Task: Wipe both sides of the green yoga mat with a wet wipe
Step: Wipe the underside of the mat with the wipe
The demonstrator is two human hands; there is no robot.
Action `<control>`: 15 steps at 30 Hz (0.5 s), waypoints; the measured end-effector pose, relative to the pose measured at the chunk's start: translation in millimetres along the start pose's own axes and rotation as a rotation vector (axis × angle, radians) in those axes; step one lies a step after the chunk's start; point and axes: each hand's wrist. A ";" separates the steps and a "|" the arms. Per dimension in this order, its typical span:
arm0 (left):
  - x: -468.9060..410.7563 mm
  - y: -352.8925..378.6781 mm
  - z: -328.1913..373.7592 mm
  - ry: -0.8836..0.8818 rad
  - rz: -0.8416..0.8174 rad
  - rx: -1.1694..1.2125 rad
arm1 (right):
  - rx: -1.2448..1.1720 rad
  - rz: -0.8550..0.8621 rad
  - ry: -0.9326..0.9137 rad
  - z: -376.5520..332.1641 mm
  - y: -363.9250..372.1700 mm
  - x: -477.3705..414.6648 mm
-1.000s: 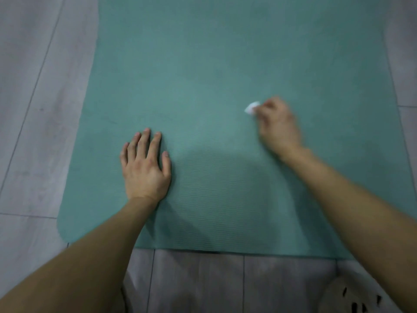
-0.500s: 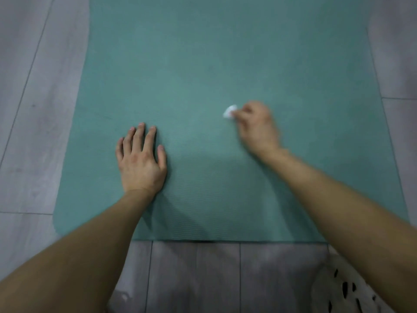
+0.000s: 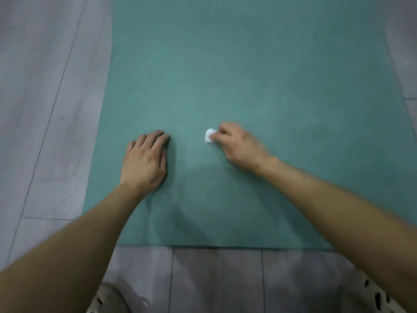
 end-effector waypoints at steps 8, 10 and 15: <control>42.7 16.6 -35.6 -0.339 0.100 0.091 | -0.166 0.287 0.589 -3.9 7.8 -21.2; 44.7 24.9 -33.5 -0.381 0.096 0.116 | -0.144 0.101 0.167 -79.1 40.0 -29.6; 43.1 31.6 -30.3 -0.408 0.132 0.134 | -0.079 -0.077 -0.126 -71.1 33.2 -31.8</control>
Point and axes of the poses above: each hand's wrist, its own x-axis away from the middle knuckle, its own y-axis out of the palm, z = x × y, and after that the axes turned 14 degrees about -z, right-handed
